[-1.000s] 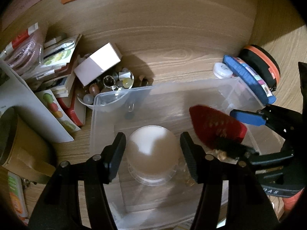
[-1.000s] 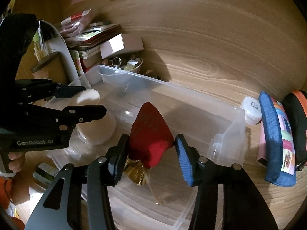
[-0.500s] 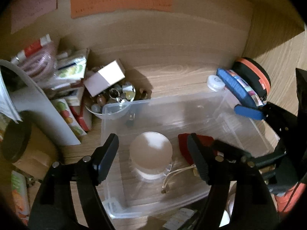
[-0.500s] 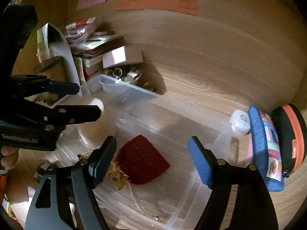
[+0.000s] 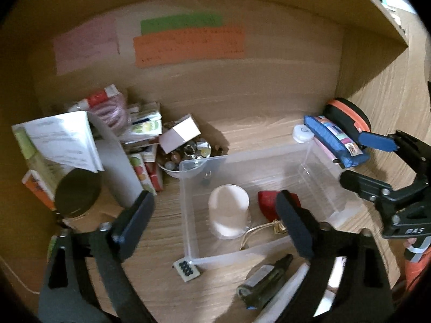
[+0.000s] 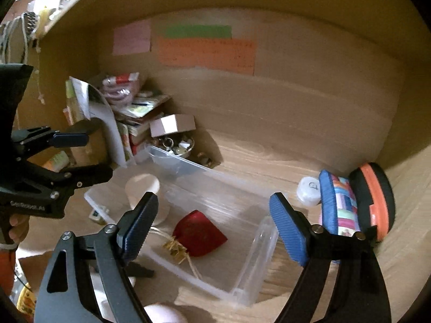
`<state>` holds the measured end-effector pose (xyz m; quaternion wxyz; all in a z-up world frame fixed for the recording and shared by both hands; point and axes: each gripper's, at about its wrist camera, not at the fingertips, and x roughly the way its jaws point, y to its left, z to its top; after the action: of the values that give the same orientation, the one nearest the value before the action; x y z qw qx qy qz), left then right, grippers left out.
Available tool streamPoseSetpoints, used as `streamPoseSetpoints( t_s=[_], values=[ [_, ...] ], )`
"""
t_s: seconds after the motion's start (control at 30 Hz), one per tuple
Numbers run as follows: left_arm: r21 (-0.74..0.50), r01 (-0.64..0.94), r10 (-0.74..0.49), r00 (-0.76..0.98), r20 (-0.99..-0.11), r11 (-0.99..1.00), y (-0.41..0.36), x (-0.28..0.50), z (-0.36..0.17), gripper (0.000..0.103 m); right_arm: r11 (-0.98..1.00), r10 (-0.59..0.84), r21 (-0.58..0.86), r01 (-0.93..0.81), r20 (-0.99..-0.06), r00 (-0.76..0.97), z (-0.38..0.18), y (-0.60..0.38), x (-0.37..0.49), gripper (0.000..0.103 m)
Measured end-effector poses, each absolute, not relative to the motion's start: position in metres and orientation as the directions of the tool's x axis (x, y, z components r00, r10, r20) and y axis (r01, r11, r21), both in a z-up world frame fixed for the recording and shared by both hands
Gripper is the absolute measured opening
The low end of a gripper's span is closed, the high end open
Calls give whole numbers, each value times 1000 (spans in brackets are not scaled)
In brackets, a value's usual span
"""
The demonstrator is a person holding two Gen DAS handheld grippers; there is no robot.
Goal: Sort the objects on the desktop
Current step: 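Lift both open tools out of the clear box, then grasp the small seashell with the right tool while the left tool grasps the dotted tile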
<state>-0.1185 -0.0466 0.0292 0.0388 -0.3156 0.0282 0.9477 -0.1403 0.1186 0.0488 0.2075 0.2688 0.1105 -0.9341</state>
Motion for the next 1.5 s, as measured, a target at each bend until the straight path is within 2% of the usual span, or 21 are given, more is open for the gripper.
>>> streamPoseSetpoints(
  t_s=[0.27, 0.53, 0.97, 1.33, 1.4, 1.5],
  values=[
    [65, -66, 17, -819, -573, -996, -56, -86, 32, 96, -891, -334, -104, 441, -508, -794, 57, 129, -98, 86],
    [56, -23, -15, -805, -594, -998, -80, -63, 20, 98, -911, -313, -85, 404, -497, -809, 50, 150, -65, 89],
    [61, 5, -48, -682, -730, -998, -95, -64, -45, 98, -960, -241, 29, 277, -587, -773, 7, 206, -57, 89],
    [47, -9, -32, -605, -795, -999, -93, -100, -81, 98, -970, -236, 124, 209, -682, -692, -46, 236, -56, 89],
    [56, -5, -42, -601, -798, -998, -92, -104, -83, 94, -972, -229, 120, 204, -696, -681, -54, 236, -54, 87],
    [69, -13, -49, -593, -804, -998, -90, -108, -86, 83, -972, -226, 114, 207, -710, -667, -62, 236, -51, 87]
  ],
)
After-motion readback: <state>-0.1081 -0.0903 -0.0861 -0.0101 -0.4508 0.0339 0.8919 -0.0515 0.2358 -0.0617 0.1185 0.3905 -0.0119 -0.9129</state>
